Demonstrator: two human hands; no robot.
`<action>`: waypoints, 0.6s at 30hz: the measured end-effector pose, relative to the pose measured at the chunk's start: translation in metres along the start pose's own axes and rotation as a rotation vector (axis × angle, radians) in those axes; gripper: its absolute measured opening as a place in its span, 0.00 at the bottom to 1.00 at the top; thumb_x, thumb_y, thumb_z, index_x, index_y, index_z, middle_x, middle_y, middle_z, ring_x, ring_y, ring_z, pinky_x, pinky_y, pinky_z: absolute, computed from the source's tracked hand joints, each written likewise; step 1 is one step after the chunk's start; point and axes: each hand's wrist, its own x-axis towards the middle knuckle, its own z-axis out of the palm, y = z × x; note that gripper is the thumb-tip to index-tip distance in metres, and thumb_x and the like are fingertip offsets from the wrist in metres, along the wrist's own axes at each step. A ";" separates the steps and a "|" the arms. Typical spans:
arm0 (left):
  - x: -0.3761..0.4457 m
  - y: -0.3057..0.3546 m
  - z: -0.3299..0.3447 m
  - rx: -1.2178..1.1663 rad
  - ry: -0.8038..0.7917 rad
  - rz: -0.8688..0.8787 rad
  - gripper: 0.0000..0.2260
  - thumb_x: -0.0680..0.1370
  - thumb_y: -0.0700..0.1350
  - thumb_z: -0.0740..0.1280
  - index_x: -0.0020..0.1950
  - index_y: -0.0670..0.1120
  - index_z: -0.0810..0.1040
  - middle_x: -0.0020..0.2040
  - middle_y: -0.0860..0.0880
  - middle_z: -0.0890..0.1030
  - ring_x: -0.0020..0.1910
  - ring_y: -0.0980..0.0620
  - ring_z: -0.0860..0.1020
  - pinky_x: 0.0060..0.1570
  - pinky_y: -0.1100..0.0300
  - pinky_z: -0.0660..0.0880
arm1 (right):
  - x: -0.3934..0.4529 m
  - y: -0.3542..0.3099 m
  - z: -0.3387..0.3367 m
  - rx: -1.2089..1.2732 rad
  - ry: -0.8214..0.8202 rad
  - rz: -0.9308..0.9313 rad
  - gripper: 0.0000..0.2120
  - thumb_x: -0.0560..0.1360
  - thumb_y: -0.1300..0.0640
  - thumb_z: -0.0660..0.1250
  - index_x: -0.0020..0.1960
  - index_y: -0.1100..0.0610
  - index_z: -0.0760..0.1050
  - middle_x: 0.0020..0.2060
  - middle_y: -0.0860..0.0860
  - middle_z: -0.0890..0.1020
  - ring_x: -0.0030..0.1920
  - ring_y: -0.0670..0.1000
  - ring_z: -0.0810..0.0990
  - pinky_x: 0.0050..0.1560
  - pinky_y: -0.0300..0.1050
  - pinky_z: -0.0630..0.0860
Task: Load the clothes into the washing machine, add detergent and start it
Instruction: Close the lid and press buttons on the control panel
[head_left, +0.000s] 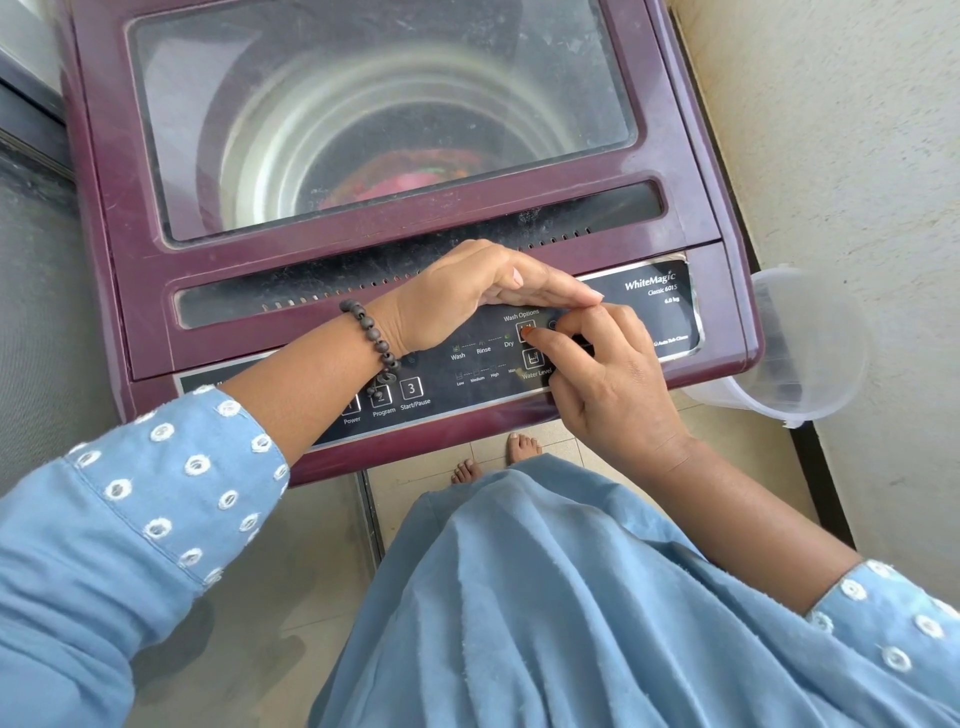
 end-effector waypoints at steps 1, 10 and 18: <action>0.000 0.001 0.000 0.006 -0.012 -0.003 0.25 0.74 0.38 0.46 0.65 0.43 0.75 0.62 0.44 0.81 0.64 0.50 0.79 0.65 0.62 0.70 | 0.000 0.000 0.000 0.004 0.000 0.001 0.16 0.73 0.67 0.60 0.56 0.61 0.81 0.44 0.57 0.79 0.47 0.56 0.71 0.47 0.53 0.73; -0.003 0.003 -0.002 -0.008 -0.049 -0.041 0.24 0.75 0.38 0.46 0.64 0.46 0.74 0.58 0.56 0.82 0.62 0.60 0.79 0.62 0.69 0.69 | -0.003 0.003 0.004 0.021 0.023 0.005 0.17 0.74 0.67 0.59 0.58 0.61 0.81 0.45 0.57 0.80 0.48 0.58 0.74 0.50 0.54 0.74; -0.002 -0.002 -0.006 -0.070 -0.037 -0.071 0.22 0.75 0.41 0.50 0.63 0.44 0.76 0.55 0.56 0.84 0.62 0.57 0.79 0.62 0.67 0.70 | -0.003 0.005 0.007 0.035 0.038 0.004 0.16 0.75 0.67 0.59 0.57 0.61 0.81 0.44 0.57 0.80 0.47 0.60 0.76 0.51 0.53 0.73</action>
